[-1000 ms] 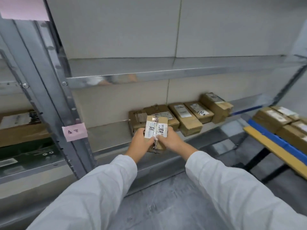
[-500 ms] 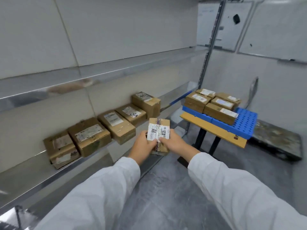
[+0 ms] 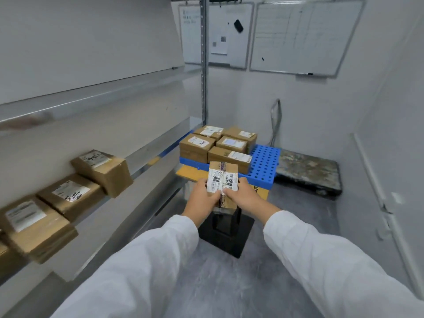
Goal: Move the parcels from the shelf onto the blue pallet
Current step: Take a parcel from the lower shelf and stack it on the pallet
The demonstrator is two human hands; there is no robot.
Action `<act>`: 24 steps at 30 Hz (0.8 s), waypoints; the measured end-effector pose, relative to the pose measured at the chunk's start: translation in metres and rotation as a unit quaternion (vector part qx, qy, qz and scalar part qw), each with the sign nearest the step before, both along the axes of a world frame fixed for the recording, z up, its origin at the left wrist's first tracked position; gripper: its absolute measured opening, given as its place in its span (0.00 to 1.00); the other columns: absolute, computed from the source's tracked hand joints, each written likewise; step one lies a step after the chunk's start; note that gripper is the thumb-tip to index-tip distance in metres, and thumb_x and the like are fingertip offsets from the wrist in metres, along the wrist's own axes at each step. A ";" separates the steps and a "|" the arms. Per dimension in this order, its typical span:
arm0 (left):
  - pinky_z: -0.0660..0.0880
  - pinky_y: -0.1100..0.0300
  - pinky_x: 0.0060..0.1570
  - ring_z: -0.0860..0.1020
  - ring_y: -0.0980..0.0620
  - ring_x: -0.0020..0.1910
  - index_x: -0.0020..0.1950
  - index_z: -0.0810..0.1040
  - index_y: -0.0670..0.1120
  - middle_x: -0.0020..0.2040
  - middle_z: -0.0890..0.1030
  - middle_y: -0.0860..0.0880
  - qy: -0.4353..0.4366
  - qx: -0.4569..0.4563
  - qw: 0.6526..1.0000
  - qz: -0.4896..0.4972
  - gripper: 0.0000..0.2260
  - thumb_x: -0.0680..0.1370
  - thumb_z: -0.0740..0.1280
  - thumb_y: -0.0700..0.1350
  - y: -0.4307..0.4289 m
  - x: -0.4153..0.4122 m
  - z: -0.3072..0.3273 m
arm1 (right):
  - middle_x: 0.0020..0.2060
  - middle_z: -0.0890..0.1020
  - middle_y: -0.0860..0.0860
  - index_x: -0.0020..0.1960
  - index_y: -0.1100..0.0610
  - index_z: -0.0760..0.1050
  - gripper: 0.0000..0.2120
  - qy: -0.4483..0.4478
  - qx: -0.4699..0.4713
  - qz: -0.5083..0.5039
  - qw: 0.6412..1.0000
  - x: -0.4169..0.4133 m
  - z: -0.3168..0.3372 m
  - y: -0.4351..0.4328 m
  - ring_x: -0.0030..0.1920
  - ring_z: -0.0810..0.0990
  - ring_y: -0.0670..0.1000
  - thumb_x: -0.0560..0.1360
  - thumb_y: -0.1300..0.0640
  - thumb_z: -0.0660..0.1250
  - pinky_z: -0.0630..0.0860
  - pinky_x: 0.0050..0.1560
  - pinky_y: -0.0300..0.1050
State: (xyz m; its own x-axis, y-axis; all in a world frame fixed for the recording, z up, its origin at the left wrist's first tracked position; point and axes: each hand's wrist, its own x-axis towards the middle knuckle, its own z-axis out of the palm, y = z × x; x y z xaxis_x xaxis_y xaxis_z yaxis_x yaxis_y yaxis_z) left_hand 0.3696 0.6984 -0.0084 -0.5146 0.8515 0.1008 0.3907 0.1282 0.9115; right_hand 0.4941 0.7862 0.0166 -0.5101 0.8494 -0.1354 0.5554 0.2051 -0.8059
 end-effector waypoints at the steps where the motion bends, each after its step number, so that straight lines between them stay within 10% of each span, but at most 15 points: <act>1: 0.72 0.70 0.39 0.76 0.59 0.53 0.66 0.70 0.49 0.59 0.76 0.55 -0.003 -0.005 1.000 -0.007 0.20 0.76 0.71 0.47 0.012 0.009 -0.002 | 0.66 0.75 0.52 0.64 0.58 0.62 0.21 -0.007 -0.002 -0.005 1.000 0.009 -0.003 0.013 0.63 0.75 0.52 0.77 0.53 0.67 0.72 0.54 0.44; 24: 0.70 0.71 0.38 0.76 0.63 0.47 0.58 0.71 0.50 0.55 0.78 0.53 -0.011 0.014 0.992 -0.128 0.13 0.77 0.70 0.45 0.359 0.012 0.006 | 0.58 0.79 0.47 0.59 0.54 0.71 0.12 -0.032 0.025 -0.105 0.994 0.028 0.021 0.322 0.58 0.78 0.50 0.77 0.56 0.67 0.74 0.57 0.46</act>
State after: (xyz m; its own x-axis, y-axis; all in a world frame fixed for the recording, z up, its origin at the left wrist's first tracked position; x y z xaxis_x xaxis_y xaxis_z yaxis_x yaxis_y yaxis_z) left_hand 0.3814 1.0576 -0.0026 -0.2845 0.9514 0.1182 0.3868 0.0011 0.9222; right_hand 0.5223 1.1083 0.0379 -0.3124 0.9426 -0.1178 0.6405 0.1174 -0.7590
